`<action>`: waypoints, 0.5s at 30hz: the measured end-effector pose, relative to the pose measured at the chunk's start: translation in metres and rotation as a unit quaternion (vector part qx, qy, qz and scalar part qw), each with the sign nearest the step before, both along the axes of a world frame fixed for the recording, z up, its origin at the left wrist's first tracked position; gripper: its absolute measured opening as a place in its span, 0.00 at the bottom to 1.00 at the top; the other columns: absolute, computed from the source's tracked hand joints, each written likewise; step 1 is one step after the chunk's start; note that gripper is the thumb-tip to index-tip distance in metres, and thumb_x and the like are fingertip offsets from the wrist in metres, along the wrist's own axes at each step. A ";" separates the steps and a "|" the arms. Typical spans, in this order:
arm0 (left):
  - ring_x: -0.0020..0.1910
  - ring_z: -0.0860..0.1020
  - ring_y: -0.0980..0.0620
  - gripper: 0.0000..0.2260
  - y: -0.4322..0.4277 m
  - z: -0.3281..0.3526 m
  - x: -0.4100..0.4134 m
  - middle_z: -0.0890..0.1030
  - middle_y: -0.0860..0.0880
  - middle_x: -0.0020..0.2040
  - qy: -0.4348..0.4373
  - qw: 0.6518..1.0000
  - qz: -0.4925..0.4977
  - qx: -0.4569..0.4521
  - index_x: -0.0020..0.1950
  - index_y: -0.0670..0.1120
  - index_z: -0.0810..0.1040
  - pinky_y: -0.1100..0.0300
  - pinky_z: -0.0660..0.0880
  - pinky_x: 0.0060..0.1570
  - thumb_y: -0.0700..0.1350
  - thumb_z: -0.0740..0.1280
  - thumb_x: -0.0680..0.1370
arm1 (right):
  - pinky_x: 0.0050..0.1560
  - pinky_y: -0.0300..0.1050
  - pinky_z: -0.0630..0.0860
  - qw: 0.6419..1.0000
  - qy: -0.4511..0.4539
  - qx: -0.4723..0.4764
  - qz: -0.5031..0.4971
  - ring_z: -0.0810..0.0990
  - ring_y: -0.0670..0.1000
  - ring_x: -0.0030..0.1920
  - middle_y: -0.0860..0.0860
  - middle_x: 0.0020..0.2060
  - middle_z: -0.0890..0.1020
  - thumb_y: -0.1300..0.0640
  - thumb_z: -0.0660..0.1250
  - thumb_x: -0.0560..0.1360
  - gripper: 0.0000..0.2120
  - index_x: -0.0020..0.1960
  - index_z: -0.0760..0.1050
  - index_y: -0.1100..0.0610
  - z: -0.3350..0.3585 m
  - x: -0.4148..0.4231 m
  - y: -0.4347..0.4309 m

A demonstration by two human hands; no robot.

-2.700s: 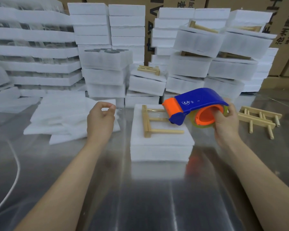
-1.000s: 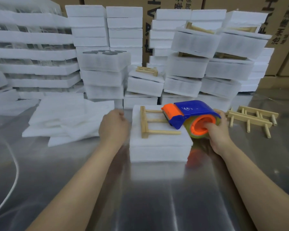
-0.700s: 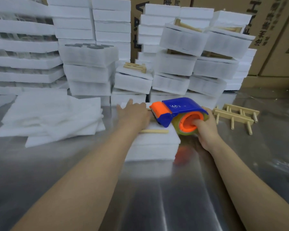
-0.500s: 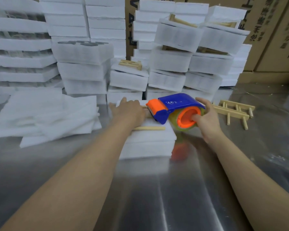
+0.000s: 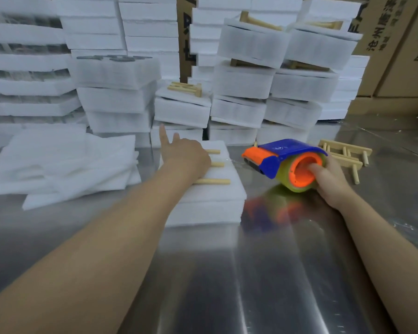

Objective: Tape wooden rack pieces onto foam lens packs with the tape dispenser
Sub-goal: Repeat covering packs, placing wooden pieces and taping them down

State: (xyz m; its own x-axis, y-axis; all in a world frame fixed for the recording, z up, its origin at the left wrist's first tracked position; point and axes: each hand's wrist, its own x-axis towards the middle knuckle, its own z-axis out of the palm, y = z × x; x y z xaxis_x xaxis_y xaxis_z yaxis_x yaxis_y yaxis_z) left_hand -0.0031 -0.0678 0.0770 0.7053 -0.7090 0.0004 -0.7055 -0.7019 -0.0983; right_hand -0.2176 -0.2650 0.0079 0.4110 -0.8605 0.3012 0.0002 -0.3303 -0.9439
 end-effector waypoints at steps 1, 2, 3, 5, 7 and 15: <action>0.74 0.61 0.42 0.22 -0.004 0.002 -0.004 0.75 0.42 0.65 -0.002 1.000 0.001 0.000 0.65 0.42 0.74 0.40 0.31 0.71 0.49 0.47 0.81 | 0.48 0.44 0.75 1.000 0.000 0.003 0.010 0.80 0.43 0.41 0.48 0.42 0.81 0.77 0.57 0.72 0.24 0.56 0.75 0.51 -0.001 0.000 -0.002; 0.69 0.68 0.42 0.24 -0.010 0.004 -0.008 0.79 0.42 0.58 -0.001 1.000 0.001 -0.004 0.60 0.42 0.77 0.42 0.32 0.72 0.52 0.45 0.82 | 0.48 0.43 0.76 1.000 -0.001 0.003 0.019 0.81 0.44 0.43 0.49 0.44 0.82 0.78 0.58 0.71 0.27 0.57 0.75 0.51 -0.002 -0.001 -0.003; 0.63 0.73 0.42 0.28 -0.015 0.006 -0.013 0.80 0.43 0.50 -0.003 1.000 0.001 -0.009 0.56 0.41 0.79 0.43 0.34 0.73 0.55 0.43 0.82 | 0.49 0.44 0.77 1.000 -0.008 0.002 0.025 0.81 0.46 0.44 0.50 0.46 0.82 0.79 0.59 0.70 0.28 0.58 0.75 0.50 -0.003 -0.002 -0.003; 0.57 0.76 0.43 0.34 -0.026 0.005 -0.024 0.78 0.44 0.41 -0.015 1.000 0.008 -0.013 0.47 0.40 0.80 0.45 0.36 0.74 0.59 0.39 0.82 | 0.49 0.48 0.78 0.999 -0.024 -0.008 0.026 0.82 0.49 0.46 0.51 0.47 0.83 0.79 0.61 0.70 0.29 0.57 0.77 0.48 -0.004 -0.001 -0.003; 0.62 0.73 0.41 0.38 -0.034 -0.001 -0.031 0.80 0.43 0.45 -0.016 0.999 0.029 -0.003 0.47 0.39 0.81 0.46 0.36 0.74 0.60 0.37 0.81 | 0.50 0.47 0.78 0.999 -0.038 -0.026 0.019 0.82 0.49 0.48 0.51 0.47 0.83 0.77 0.63 0.72 0.26 0.56 0.77 0.48 -0.004 0.001 -0.003; 0.78 0.47 0.46 0.24 -0.037 -0.019 -0.019 0.58 0.46 0.78 0.047 0.989 -0.094 -0.108 0.77 0.45 0.59 0.43 0.37 0.74 0.52 0.40 0.84 | 0.43 0.29 0.75 0.989 -0.117 -0.082 -0.033 0.81 0.36 0.45 0.39 0.42 0.83 0.75 0.63 0.74 0.19 0.54 0.75 0.52 -0.002 0.009 0.010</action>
State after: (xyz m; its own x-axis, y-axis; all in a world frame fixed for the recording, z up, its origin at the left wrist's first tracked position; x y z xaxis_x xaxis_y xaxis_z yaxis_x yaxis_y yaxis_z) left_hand -0.0219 -0.1050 0.0583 0.5647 -0.8183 0.1071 -0.8247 -0.5545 0.1119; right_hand -0.2086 -0.2553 0.0059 0.2582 -0.8151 0.5186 0.1850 -0.4852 -0.8546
